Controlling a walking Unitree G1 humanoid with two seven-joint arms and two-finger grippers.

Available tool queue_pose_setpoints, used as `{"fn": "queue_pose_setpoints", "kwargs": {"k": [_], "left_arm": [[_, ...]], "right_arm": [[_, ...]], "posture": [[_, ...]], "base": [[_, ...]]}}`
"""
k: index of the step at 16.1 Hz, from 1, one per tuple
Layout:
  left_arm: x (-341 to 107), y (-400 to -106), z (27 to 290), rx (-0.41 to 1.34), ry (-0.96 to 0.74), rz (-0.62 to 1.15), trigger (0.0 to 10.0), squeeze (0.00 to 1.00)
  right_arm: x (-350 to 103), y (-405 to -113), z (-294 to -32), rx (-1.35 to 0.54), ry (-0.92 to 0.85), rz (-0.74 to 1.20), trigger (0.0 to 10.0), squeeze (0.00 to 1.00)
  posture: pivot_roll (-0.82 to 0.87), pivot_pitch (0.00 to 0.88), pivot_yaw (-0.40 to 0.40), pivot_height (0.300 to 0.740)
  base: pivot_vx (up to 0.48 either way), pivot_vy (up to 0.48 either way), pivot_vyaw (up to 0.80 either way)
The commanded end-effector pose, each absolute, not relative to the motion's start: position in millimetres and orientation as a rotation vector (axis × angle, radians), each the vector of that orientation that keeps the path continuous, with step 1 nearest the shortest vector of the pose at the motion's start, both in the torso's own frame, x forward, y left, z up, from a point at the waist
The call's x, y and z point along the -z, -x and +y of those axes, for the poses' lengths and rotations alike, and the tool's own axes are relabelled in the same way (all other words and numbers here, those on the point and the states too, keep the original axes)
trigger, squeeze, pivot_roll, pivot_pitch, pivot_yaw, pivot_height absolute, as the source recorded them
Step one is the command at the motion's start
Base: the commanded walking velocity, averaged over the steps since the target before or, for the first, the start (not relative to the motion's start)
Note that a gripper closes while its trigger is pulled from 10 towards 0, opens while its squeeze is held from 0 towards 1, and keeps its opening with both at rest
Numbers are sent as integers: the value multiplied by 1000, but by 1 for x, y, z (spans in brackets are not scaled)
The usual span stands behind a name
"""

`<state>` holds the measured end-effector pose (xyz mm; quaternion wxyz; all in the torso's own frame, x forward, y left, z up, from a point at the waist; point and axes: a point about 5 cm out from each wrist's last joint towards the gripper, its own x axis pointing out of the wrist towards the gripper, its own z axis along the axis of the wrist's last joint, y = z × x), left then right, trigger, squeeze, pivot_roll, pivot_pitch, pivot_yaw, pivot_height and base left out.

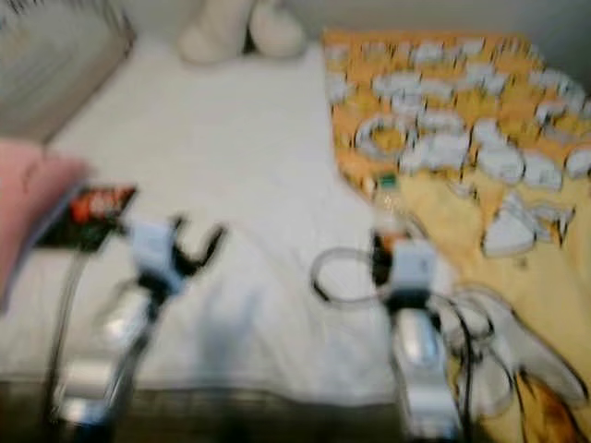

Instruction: Clean up the room

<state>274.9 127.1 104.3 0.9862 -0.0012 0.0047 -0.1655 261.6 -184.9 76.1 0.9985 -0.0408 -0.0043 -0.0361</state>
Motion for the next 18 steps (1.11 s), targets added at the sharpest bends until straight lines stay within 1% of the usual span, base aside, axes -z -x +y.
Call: {"fn": "queue_pose_setpoints", "kwargs": {"k": [1, 2, 5, 8, 9, 14, 18], "left_arm": [[-104, -276, 134, 318, -6, 17, 10000, 0], [-102, -274, 133, 321, -5, 21, 10000, 0], [-99, -274, 133, 302, -3, 37, 10000, 0], [-97, -275, 129, 291, -30, 50, 10000, 0], [-97, -275, 129, 295, -56, 49, 10000, 0], [-100, -275, 128, 297, -74, 23, 10000, 0], [-99, -276, 126, 282, -96, 26, 10000, 0]], "right_arm": [[-78, -264, -183, 77, 65, -13, 0, 0], [-77, -266, -184, 81, 67, -7, 0, 0], [-75, -270, -191, 117, 44, 18, 0, 0], [-73, -274, -194, 125, 30, 43, 0, 0], [-71, -276, -193, 121, 27, 50, 0, 0], [-69, -280, -187, 105, 16, 59, 0, 0], [-70, -283, -187, 101, 20, 55, 0, 0]], "posture": [[-54, 0, 44, 736], [-58, 0, 46, 736], [-65, 0, 49, 736], [-77, 0, 55, 736], [-76, 0, 57, 736], [-68, 0, 61, 736], [-68, 0, 62, 736]], "base": [[0, 0, 0], [0, 0, 0], [0, 0, 800], [-337, 0, 792], [-266, -398, 775], [0, -474, 765], [0, -480, 748]]}}
